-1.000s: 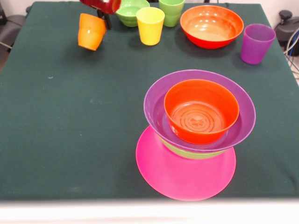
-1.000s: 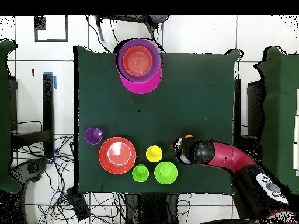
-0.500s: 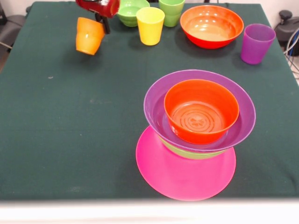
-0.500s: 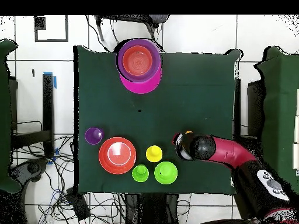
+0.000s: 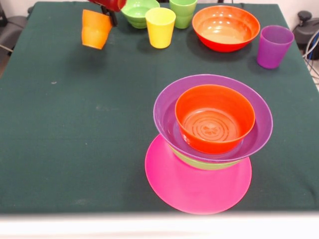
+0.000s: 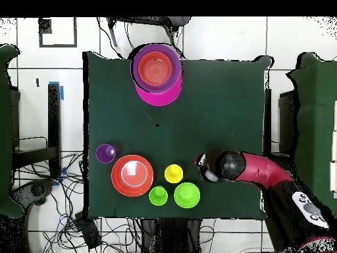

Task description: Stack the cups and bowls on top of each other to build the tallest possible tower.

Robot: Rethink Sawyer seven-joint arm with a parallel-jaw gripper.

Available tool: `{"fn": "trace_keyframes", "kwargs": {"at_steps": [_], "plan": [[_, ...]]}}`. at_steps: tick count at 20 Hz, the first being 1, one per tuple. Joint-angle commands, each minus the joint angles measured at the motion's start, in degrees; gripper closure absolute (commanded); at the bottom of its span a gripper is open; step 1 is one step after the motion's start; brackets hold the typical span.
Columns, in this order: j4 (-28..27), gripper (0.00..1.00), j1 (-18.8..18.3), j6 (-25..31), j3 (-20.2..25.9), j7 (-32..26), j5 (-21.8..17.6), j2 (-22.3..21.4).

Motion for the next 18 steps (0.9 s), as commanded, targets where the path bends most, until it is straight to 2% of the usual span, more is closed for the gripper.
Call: {"fn": "trace_keyframes", "kwargs": {"at_steps": [1, 7, 9, 18], "plan": [[-6.9, 1.00, 1.9, 8.2, 5.2, -7.9, 0.5, 0.3], [-10.7, 1.00, 2.8, 11.1, 4.8, -8.1, -1.0, 1.2], [-9.1, 1.00, 2.7, 9.5, 4.6, -7.4, -1.4, 1.0], [-10.7, 1.00, 2.9, 6.6, 4.0, -6.7, -2.9, 5.1]]}}
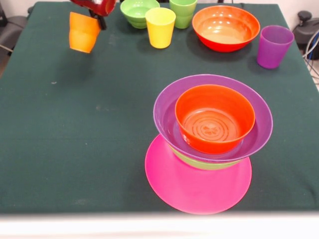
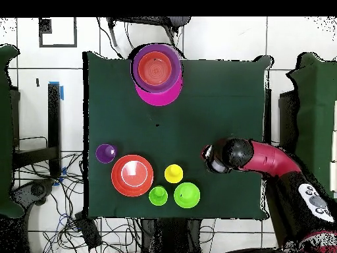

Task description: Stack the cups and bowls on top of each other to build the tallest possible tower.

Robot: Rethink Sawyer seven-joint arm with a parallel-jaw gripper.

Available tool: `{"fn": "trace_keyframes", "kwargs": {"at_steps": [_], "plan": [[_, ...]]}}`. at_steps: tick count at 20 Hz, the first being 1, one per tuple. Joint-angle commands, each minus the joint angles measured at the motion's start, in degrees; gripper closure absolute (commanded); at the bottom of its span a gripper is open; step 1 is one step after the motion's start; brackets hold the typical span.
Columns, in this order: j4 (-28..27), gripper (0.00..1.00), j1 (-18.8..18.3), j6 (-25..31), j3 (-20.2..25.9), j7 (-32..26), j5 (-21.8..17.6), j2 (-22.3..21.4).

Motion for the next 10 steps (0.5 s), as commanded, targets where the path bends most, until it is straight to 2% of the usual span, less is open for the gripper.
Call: {"fn": "trace_keyframes", "kwargs": {"at_steps": [1, 10], "plan": [[-4.6, 1.00, 2.6, 0.7, 3.5, -6.7, -3.0, 4.4], [-6.6, 1.00, 3.5, 3.3, 2.6, -7.1, -3.1, 6.5]]}}
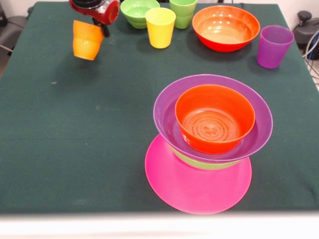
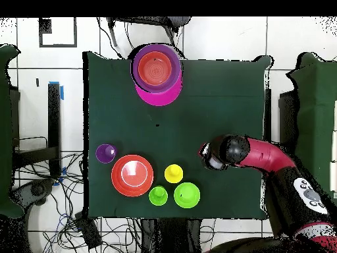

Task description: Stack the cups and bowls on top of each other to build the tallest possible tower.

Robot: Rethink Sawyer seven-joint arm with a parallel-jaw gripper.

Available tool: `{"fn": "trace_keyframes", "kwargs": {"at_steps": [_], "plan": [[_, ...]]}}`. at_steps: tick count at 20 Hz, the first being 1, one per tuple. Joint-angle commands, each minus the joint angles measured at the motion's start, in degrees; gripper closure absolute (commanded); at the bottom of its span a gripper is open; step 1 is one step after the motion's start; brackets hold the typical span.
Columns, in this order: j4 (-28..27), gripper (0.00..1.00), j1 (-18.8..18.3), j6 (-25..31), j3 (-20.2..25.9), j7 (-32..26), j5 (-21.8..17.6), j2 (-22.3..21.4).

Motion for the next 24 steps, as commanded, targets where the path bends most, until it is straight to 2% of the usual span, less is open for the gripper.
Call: {"fn": "trace_keyframes", "kwargs": {"at_steps": [1, 12, 24], "plan": [[-4.3, 1.00, 2.5, 3.3, 2.5, -7.2, -3.1, 3.5], [-6.8, 1.00, 3.1, 4.1, 2.6, -7.9, -2.9, 5.7], [-8.9, 1.00, 4.6, 10.7, 3.0, -8.3, -2.2, 3.7]]}}
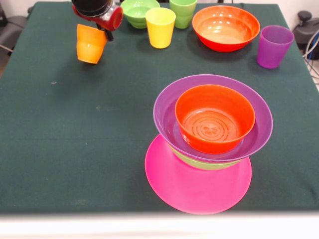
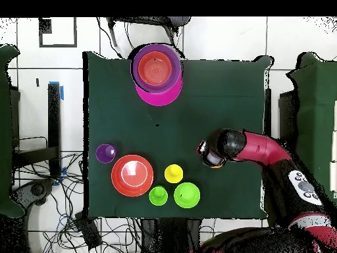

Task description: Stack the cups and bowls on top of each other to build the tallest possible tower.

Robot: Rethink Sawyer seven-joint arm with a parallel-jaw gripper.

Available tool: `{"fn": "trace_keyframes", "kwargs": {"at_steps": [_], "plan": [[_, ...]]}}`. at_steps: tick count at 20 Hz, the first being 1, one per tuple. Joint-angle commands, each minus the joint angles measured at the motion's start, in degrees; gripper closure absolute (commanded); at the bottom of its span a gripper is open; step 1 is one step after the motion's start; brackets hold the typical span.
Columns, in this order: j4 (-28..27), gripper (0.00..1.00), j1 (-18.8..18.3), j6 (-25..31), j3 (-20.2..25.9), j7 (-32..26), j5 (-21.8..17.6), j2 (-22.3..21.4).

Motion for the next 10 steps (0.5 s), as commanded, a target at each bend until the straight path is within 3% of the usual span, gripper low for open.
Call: {"fn": "trace_keyframes", "kwargs": {"at_steps": [1, 5, 10], "plan": [[-5.3, 1.00, 3.2, 6.6, 3.0, -8.3, -2.1, 1.1], [-5.3, 1.00, 3.2, 8.0, 3.2, -8.9, -1.8, 0.0], [-8.7, 1.00, 3.3, 8.9, 3.5, -10.1, -2.5, 2.1]]}}
